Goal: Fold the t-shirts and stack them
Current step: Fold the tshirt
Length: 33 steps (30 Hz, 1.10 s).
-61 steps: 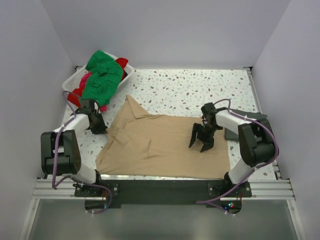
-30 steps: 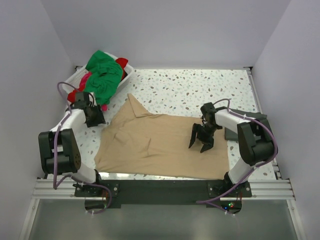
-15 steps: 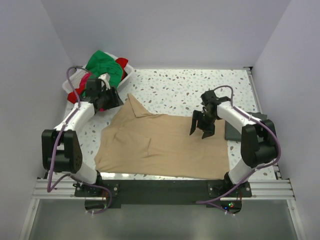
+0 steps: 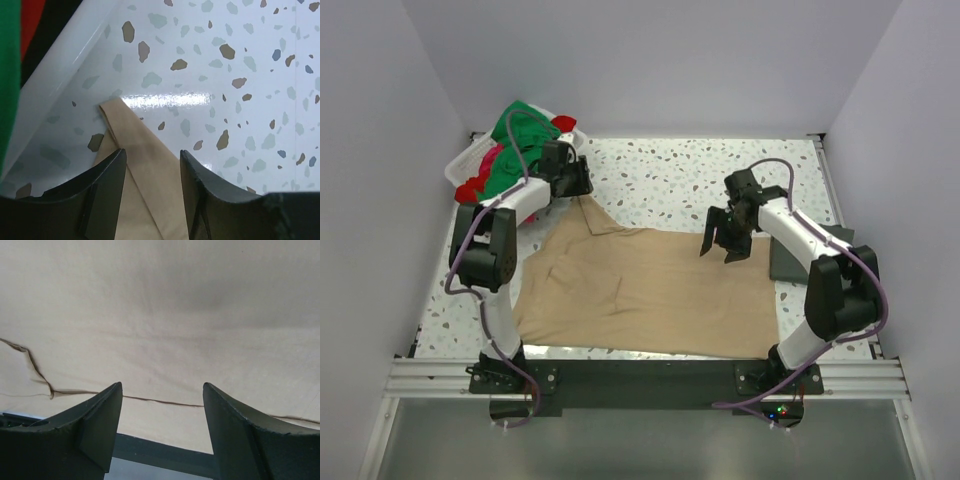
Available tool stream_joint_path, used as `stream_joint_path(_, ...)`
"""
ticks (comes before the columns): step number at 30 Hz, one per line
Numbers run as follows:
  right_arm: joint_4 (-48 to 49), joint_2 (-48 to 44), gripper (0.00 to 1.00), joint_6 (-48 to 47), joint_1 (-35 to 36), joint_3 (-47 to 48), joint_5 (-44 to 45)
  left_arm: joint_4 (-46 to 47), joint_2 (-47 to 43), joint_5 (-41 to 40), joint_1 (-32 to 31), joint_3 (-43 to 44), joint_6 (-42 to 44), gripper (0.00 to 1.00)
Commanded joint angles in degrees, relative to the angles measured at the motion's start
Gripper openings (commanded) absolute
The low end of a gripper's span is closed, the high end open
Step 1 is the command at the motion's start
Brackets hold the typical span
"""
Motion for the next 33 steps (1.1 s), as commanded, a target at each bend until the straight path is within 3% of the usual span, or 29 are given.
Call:
stream_joint_path(1,0.6,-1.1,0.69,0.7,0.0,3.3,1.1,5.2,2.1,-7.3,-0.8,3.9,3.1,0.52)
stream_joint_path(9,-0.7,1.6,0.69,0.3,-0.1,5.0,1.4,1.6,6.9,-14.5,-1.0,8.3,2.5,0.52)
stream_joint_path(22,-1.1,3.6,0.69,0.4,-0.4,6.5,1.6,-0.2,12.6,-13.1,-0.8,12.1,1.1,0.50)
stream_joint_path(33,-1.1,4.6,0.69,0.2,-1.1,7.1,1.1,-1.2,14.3,-14.1,-0.8,12.5,1.0,0.34)
